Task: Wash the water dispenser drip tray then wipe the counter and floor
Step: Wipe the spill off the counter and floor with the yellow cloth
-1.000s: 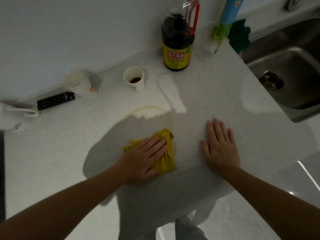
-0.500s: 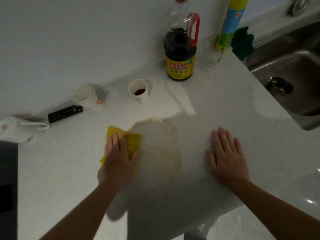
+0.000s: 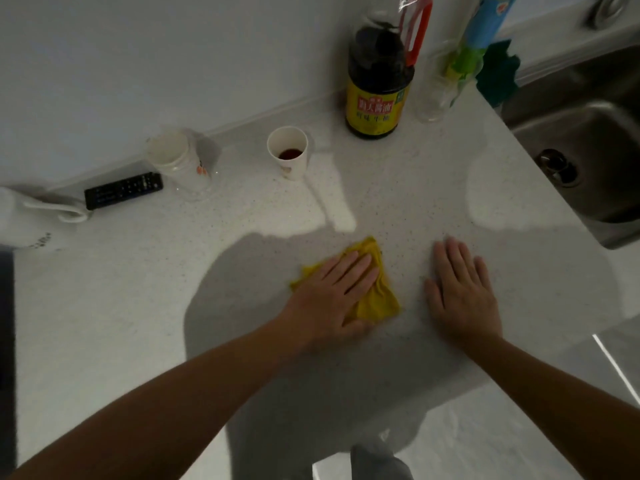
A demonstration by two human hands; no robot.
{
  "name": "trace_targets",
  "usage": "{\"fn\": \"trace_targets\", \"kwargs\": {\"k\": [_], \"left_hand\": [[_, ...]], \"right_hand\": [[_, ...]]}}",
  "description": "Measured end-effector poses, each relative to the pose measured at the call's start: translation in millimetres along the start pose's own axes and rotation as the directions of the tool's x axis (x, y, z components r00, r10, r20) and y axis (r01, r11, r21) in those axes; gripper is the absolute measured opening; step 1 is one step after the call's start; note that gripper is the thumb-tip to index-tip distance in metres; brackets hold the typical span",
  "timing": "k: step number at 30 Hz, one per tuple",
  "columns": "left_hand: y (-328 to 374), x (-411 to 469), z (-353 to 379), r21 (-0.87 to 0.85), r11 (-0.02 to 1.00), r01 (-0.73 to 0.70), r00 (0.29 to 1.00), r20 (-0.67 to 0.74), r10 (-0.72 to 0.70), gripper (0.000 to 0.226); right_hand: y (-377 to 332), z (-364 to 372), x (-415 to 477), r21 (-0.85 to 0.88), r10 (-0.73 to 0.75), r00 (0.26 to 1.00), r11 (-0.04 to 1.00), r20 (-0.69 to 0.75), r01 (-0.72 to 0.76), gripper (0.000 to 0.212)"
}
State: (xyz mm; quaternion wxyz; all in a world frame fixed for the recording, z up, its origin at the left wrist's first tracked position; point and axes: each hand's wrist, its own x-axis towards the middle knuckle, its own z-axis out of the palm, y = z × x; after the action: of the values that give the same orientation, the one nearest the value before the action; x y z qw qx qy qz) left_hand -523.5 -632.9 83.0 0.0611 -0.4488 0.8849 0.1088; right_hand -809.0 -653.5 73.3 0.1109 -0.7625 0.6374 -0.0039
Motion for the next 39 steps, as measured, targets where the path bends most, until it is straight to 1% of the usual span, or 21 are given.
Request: {"fn": "trace_targets", "kwargs": {"k": [2,3,5,6,9,11,13,14,15,16,18,20,21,23,25,28,30,32,35,37,39], "left_hand": [[14.1,-29.0,6.3,-0.027,0.999,0.033,0.999,0.011,-0.033,0.088],[17.6,-45.1,9.4,-0.052,0.996,0.073,0.997,0.003,-0.072,0.085],[20.4,-78.7,14.5,-0.115,0.973,0.202,0.979,-0.013,-0.205,0.081],[19.9,-95.6,16.3,-0.145,0.947,0.285,0.957,-0.011,-0.29,0.082],[3.8,-135.7,15.7,-0.201,0.827,0.525,0.847,0.023,-0.532,0.089],[-23.6,-142.2,7.9,-0.218,0.735,0.642,0.759,0.038,-0.651,0.095],[-62.6,-134.0,-3.7,-0.217,0.655,0.724,0.673,0.01,-0.74,0.097],[-83.2,-125.4,-9.8,-0.2,0.631,0.75,0.643,-0.003,-0.766,0.095],[-102.3,-113.8,-15.6,-0.174,0.628,0.759,0.636,-0.012,-0.772,0.092],[-117.3,-99.6,-20.1,-0.143,0.649,0.748,0.653,-0.023,-0.757,0.089],[-131.6,-64.6,-24.5,-0.09,0.735,0.672,0.734,-0.05,-0.677,0.086],[-126.4,-26.9,-25.4,-0.058,0.82,0.569,0.818,-0.064,-0.572,0.087],[-119.3,-10.7,-25.2,-0.055,0.851,0.522,0.848,-0.074,-0.524,0.087],[-99.6,10.0,-24.6,-0.067,0.892,0.448,0.886,-0.106,-0.452,0.086],[-71.7,13.4,-20.8,-0.069,0.924,0.375,0.918,-0.11,-0.381,0.085],[-14.5,-12.0,-2.1,-0.075,0.98,0.184,0.981,-0.044,-0.187,0.085],[17.1,-46.0,13.5,-0.076,0.991,0.11,0.994,-0.019,-0.112,0.085],[26.2,-84.5,24.6,-0.065,0.989,0.135,0.991,-0.01,-0.136,0.086],[9.5,-126.7,23.7,-0.05,0.974,0.222,0.975,-0.011,-0.223,0.089],[-4.0,-131.9,17.6,-0.06,0.954,0.292,0.956,0.006,-0.292,0.09],[-15.2,-117.7,12.8,-0.087,0.913,0.398,0.917,0.016,-0.398,0.091]], "right_hand": [[0.7,0.7,-0.9,0.004,-0.003,1.0,1.0,-0.007,0.003,0.069],[0.9,0.6,-1.5,0.007,-0.005,1.0,1.0,-0.006,0.005,0.069],[0.9,-0.2,-1.8,0.017,-0.01,1.0,1.0,0.008,0.01,0.069],[0.5,-1.3,-1.6,0.023,-0.011,1.0,1.0,0.013,0.011,0.069],[-2.4,-3.7,-2.4,0.026,-0.007,1.0,1.0,0.014,0.007,0.069],[-1.7,-3.3,-3.1,0.025,-0.01,1.0,1.0,0.004,0.01,0.069],[-0.5,-2.0,-2.2,0.027,-0.013,1.0,1.0,-0.006,0.013,0.069],[-0.2,-1.2,-2.1,0.029,-0.012,1.0,1.0,-0.008,0.012,0.069],[0.1,-0.3,-1.7,0.031,-0.01,1.0,0.999,-0.009,0.01,0.07],[0.5,0.4,-1.2,0.032,-0.01,1.0,0.999,-0.008,0.01,0.07],[0.0,0.2,-0.7,0.033,-0.01,1.0,0.999,-0.004,0.01,0.069],[-1.7,-1.4,-0.6,0.039,-0.001,1.0,0.999,-0.005,0.002,0.069],[-2.4,-2.2,-0.3,0.04,0.002,1.0,0.999,-0.003,-0.002,0.07],[-2.8,-3.7,0.1,0.04,0.001,1.0,0.999,0.006,-0.002,0.07],[-2.5,-5.0,0.0,0.042,0.001,1.0,0.999,0.011,-0.001,0.07],[-3.2,-5.6,-1.3,0.037,0.008,1.0,0.999,-0.006,-0.008,0.069],[-2.9,-4.8,-1.2,0.038,0.006,1.0,0.999,-0.013,-0.006,0.069],[-1.6,-2.9,-1.1,0.04,-0.006,1.0,0.999,-0.012,0.006,0.069],[-1.2,-1.5,-1.1,0.038,-0.01,1.0,0.999,-0.019,0.011,0.069],[-2.8,-2.5,-1.1,0.042,-0.008,0.999,0.999,-0.034,0.01,0.068],[-4.0,-3.0,-1.0,0.051,-0.008,0.999,0.999,-0.051,0.011,0.066]]}}
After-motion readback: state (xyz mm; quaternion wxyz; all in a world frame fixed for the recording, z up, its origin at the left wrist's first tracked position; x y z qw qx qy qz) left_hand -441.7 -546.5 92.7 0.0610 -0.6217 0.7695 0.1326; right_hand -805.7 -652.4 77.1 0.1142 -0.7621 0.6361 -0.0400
